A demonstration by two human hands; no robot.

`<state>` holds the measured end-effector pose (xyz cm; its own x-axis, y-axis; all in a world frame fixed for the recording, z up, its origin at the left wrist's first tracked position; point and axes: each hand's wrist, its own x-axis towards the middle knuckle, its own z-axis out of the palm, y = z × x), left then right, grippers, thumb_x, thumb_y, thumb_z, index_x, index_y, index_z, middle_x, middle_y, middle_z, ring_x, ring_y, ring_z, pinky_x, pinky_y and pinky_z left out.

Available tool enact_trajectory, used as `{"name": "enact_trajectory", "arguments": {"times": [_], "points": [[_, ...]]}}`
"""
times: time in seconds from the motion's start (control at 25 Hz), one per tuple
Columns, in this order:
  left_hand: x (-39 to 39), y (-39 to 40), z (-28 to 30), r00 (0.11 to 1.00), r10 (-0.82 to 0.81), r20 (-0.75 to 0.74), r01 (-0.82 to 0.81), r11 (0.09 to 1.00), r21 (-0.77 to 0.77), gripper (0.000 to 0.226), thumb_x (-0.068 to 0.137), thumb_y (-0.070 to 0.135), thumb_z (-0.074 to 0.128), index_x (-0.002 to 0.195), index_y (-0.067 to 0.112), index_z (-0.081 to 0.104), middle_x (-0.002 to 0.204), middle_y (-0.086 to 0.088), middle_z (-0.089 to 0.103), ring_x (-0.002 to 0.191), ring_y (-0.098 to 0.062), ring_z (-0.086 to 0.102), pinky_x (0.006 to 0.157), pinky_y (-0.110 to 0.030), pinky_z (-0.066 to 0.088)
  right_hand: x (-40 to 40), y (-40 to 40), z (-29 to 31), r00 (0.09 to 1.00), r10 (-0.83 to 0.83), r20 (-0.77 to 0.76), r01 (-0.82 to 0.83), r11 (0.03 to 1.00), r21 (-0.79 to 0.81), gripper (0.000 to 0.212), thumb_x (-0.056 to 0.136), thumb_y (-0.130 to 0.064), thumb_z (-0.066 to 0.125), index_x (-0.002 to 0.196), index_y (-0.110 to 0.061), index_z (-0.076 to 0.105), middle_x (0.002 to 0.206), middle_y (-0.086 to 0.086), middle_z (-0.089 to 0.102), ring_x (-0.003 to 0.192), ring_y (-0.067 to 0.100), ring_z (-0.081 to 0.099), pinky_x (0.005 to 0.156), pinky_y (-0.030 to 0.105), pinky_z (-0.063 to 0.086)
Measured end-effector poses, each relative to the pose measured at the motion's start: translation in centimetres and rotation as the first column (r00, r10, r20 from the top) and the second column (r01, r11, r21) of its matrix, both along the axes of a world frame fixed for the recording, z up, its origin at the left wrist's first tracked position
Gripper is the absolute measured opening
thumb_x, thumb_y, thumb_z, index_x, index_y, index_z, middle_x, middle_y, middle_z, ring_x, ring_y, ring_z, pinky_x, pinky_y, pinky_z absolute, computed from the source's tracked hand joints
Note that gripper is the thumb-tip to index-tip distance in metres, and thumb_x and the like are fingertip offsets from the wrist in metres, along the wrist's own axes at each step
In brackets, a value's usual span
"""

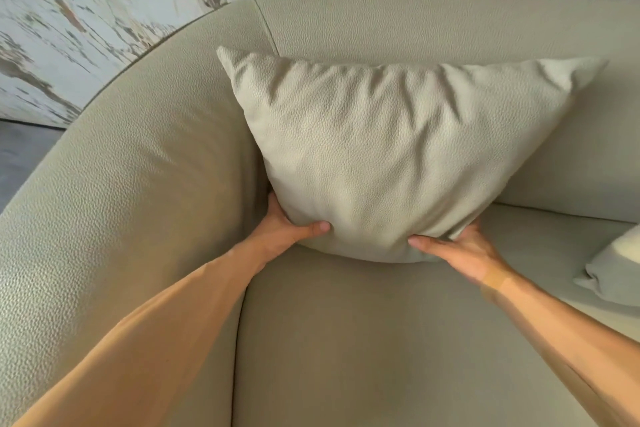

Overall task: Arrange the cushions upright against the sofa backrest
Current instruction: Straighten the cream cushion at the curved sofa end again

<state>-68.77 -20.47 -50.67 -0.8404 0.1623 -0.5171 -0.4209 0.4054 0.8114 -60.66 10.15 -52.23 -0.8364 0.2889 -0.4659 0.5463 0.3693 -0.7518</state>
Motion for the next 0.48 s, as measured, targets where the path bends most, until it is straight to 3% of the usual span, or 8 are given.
{"name": "enact_trajectory", "arguments": {"times": [0.12, 0.28, 0.36, 0.48], "points": [[-0.1, 0.1, 0.1, 1.000, -0.017, -0.009, 0.016, 0.999, -0.037, 0.124, 0.062, 0.035, 0.091, 0.151, 0.021, 0.006, 0.132, 0.018, 0.038, 0.124, -0.001, 0.039, 0.101, -0.017, 0.031, 0.1, -0.3, 0.7, 1.000, 0.008, 0.021, -0.008, 1.000, -0.004, 0.119, 0.036, -0.070, 0.089, 0.139, -0.026, 0.046, 0.132, -0.008, 0.059, 0.122, 0.009, 0.056, 0.108, 0.034, 0.042], [0.2, 0.2, 0.8, 1.000, -0.011, -0.023, 0.009, 0.996, -0.086, 0.129, 0.061, 0.041, 0.090, 0.154, 0.023, 0.003, 0.136, 0.017, 0.038, 0.128, -0.004, 0.037, 0.102, -0.018, 0.029, 0.1, -1.2, 2.0, 0.997, -0.073, 0.032, 0.071, 0.995, 0.072, 0.108, 0.060, -0.038, 0.091, 0.145, -0.014, 0.028, 0.129, -0.004, 0.050, 0.125, 0.022, 0.051, 0.096, 0.025, 0.036], [0.9, 0.4, 1.5, 0.999, 0.006, -0.053, -0.011, 0.995, -0.097, 0.128, 0.063, 0.041, 0.089, 0.154, 0.024, 0.001, 0.148, 0.014, 0.032, 0.135, -0.007, 0.034, 0.102, -0.019, 0.027, 0.3, -1.4, 3.5, 0.994, -0.103, 0.048, 0.096, 0.988, 0.124, 0.108, 0.066, -0.035, 0.089, 0.147, -0.012, 0.021, 0.139, 0.006, 0.052, 0.128, 0.029, 0.051, 0.092, 0.027, 0.037], [1.4, 0.4, 3.6, 0.996, 0.034, -0.083, -0.043, 0.994, -0.104, 0.127, 0.064, 0.045, 0.087, 0.154, 0.027, -0.001, 0.158, 0.007, 0.025, 0.143, -0.014, 0.029, 0.109, -0.023, 0.025, 0.8, -0.9, 6.2, 0.994, -0.107, 0.020, 0.103, 0.982, 0.160, 0.120, 0.071, -0.039, 0.084, 0.156, -0.020, 0.002, 0.151, 0.009, 0.043, 0.132, 0.034, 0.048, 0.099, 0.031, 0.037]]}}
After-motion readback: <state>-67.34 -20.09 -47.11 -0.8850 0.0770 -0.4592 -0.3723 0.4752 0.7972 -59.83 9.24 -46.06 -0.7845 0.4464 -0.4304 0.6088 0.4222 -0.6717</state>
